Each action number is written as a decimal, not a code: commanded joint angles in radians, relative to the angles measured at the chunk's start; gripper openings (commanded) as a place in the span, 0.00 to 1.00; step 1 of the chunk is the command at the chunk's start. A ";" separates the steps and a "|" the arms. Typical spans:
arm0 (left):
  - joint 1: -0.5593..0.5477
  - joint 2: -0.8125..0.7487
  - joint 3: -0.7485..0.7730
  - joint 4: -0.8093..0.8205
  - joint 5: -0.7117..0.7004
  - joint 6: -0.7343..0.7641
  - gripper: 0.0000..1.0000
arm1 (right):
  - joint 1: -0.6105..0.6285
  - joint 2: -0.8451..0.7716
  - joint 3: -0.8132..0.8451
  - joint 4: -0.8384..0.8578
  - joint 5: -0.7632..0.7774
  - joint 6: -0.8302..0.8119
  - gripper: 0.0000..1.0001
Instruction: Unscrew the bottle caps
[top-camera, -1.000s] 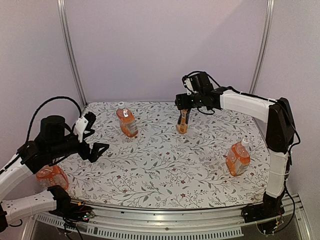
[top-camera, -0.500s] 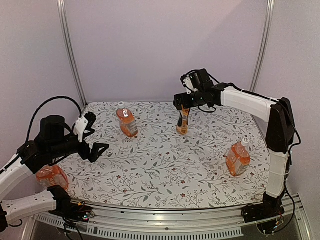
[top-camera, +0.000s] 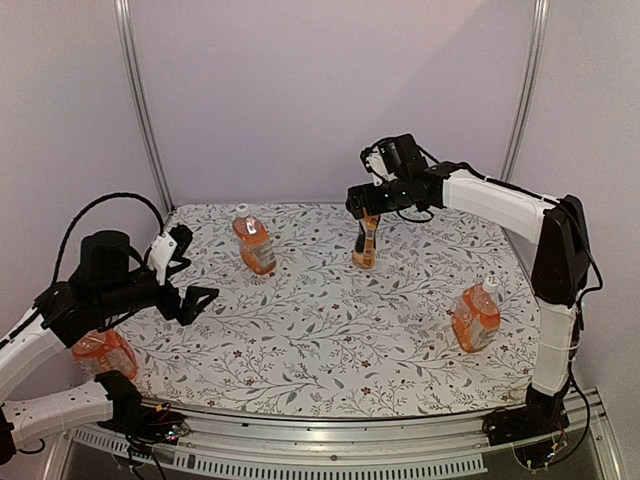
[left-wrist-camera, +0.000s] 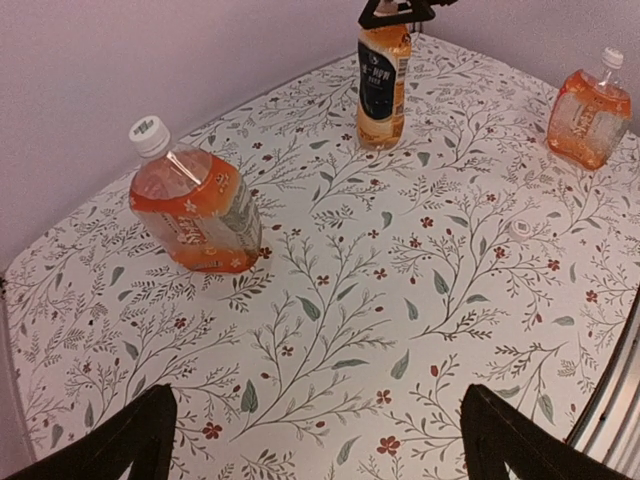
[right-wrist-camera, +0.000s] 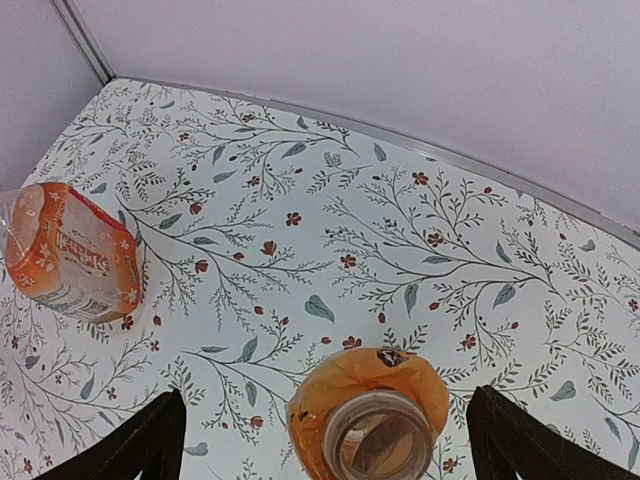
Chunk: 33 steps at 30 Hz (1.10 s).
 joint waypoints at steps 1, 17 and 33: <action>0.016 -0.009 0.010 0.013 0.017 0.012 0.99 | -0.007 0.013 0.030 -0.031 -0.008 -0.008 0.99; 0.017 -0.022 -0.011 0.012 0.018 -0.011 1.00 | -0.006 -0.276 -0.072 -0.363 0.159 0.019 0.99; 0.021 -0.011 -0.017 0.025 0.042 -0.002 1.00 | -0.006 -0.726 -0.501 -0.833 0.427 0.329 0.99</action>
